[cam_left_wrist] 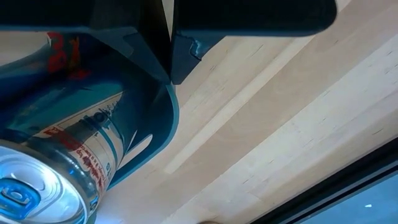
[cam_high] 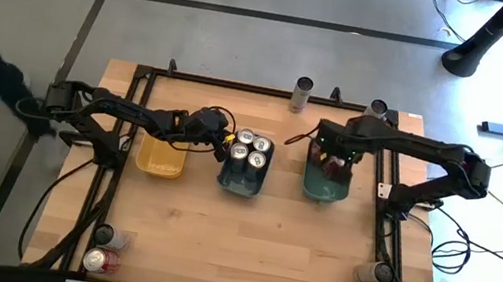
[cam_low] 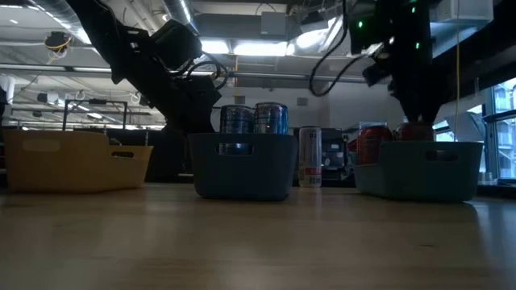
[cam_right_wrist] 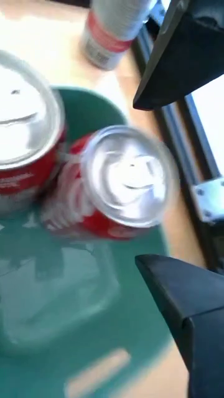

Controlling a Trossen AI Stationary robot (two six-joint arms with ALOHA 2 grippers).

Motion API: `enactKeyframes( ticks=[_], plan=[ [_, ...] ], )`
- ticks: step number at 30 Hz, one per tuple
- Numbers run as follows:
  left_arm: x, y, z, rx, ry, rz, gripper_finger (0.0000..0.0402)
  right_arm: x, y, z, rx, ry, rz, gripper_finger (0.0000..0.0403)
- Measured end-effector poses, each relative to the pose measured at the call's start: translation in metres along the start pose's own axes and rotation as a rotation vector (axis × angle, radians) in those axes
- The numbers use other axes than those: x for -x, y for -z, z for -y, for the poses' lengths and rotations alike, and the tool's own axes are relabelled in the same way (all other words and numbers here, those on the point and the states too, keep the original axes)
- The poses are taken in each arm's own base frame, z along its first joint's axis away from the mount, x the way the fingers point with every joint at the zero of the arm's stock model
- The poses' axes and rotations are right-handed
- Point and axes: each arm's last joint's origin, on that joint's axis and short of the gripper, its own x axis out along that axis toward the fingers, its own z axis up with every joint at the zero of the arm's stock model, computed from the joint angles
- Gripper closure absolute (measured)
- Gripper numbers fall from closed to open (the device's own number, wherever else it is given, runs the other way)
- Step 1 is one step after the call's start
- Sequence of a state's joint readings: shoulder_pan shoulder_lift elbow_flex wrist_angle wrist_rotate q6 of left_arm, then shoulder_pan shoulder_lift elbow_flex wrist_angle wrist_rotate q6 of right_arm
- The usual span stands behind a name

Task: Sort soda cans
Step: Put the red soda can into green bin

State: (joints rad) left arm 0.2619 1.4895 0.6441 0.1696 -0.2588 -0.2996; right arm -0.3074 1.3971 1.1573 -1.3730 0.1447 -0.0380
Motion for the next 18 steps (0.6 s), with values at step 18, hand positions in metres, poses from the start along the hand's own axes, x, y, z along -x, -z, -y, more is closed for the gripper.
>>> enactKeyframes(
  ticks=[18],
  plan=[
    [0.000,-0.001,0.000,-0.020,0.002,0.007,0.0400,0.065,0.030,-0.051,-0.097,-0.126,0.139,0.0007]
  ],
)
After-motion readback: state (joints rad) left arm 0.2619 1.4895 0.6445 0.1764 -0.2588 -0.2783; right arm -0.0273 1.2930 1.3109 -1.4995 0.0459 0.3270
